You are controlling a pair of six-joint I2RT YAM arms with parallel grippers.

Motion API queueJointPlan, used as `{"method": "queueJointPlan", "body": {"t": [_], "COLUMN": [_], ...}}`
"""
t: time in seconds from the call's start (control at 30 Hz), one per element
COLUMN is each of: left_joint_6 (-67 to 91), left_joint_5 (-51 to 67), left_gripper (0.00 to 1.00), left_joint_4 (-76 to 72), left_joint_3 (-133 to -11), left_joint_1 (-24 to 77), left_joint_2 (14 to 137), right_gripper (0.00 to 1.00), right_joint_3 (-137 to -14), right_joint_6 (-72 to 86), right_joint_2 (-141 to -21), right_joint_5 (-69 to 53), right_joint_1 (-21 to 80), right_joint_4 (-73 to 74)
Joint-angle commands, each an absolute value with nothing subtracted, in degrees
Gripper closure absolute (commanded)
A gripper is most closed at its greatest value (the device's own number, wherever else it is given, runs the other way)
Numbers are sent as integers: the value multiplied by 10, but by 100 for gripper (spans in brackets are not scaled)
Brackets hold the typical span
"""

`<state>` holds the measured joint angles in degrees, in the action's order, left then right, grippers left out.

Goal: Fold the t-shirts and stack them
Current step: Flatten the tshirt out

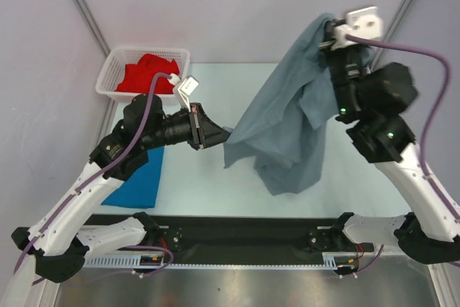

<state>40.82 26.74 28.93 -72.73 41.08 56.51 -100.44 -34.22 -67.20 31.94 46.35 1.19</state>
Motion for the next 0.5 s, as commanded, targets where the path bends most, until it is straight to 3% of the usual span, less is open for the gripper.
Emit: {"method": "queueJointPlan", "body": {"t": [0.0,0.23,0.47], "left_joint_6": [340,352,284], "left_joint_5": [162,203,167], "left_gripper": [100,100,100], "left_joint_4": [385,403,445], "left_joint_3": [-795,-746,-850], "left_joint_1": [391,294,284], "left_joint_2": [562,546,554], "right_gripper": [100,100,100], "right_joint_3": [-952,-856,-887], "right_joint_6": [-215,-149,-163], "right_joint_2": [-660,-728,-733], "right_joint_5": [247,188,161], "right_joint_1": [417,318,260], "right_joint_4": [38,-23,-47]}}
